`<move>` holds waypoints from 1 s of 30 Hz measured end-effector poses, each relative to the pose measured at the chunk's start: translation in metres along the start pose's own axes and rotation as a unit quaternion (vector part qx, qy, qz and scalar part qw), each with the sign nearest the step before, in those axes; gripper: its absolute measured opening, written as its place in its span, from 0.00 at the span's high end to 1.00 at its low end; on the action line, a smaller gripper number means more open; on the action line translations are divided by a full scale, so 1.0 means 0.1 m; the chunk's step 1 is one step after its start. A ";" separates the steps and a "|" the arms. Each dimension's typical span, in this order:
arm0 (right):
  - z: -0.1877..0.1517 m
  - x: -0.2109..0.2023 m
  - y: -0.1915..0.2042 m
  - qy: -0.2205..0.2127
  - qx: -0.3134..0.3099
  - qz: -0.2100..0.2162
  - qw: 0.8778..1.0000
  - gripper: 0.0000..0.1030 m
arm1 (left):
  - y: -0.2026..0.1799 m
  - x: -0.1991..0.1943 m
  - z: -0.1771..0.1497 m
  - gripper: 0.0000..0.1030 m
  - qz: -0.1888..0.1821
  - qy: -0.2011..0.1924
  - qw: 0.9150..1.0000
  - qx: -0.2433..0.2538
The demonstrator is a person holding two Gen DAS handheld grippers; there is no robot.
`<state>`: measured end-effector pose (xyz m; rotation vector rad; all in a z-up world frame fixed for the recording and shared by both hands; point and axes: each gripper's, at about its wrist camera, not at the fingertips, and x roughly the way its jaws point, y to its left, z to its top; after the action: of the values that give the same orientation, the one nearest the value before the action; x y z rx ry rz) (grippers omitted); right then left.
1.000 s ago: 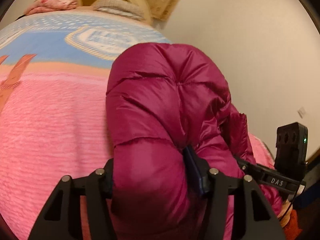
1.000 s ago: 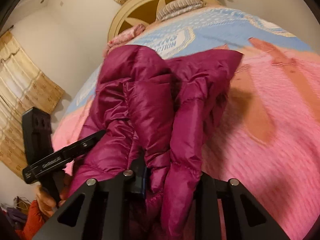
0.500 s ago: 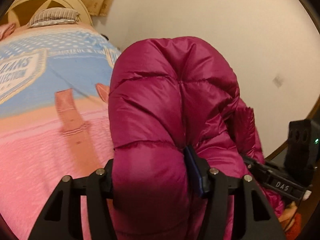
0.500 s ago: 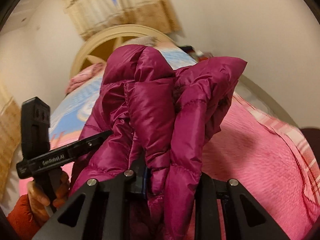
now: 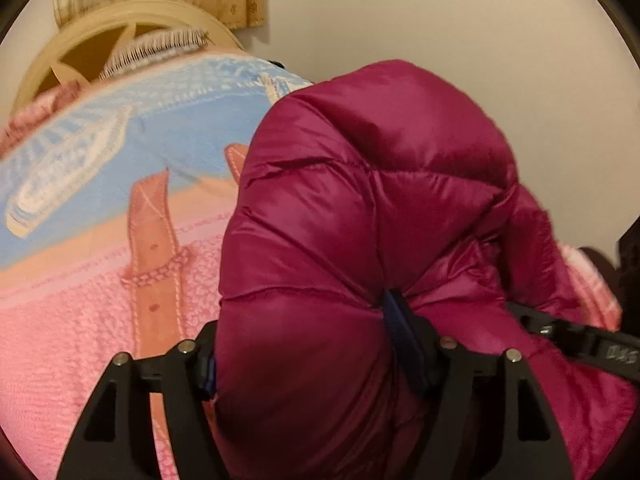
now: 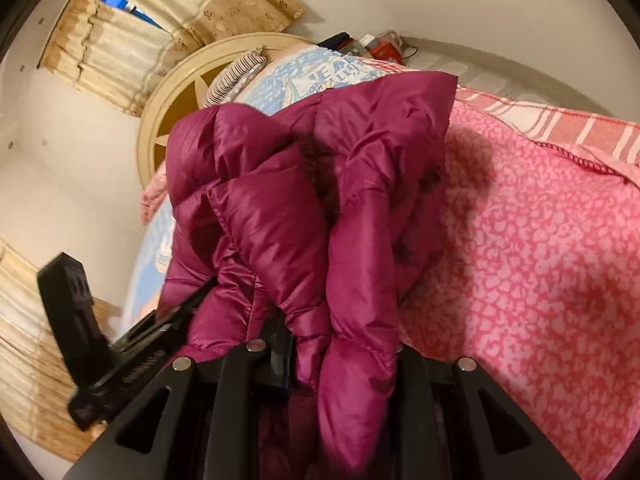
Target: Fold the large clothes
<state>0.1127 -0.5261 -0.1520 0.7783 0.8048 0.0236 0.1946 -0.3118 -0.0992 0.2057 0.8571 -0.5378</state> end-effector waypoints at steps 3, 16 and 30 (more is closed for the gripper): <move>-0.08 -0.14 0.07 -0.004 -0.024 -0.025 0.999 0.71 | -0.06 -0.02 -0.02 0.28 0.019 -0.009 0.999 0.025; -0.10 -0.88 1.11 -0.129 -0.167 -0.161 0.964 0.73 | -0.12 -0.12 -0.11 0.28 0.024 -0.016 0.999 0.028; -0.18 -0.05 0.48 -0.074 -0.072 -0.248 0.963 0.75 | -0.14 -0.13 -0.14 0.26 0.022 -0.019 0.999 0.033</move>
<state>0.1101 -0.4818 -0.1264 0.4190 0.8270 -0.4169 0.1710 -0.3134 -0.0978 0.2735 0.7973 -0.5283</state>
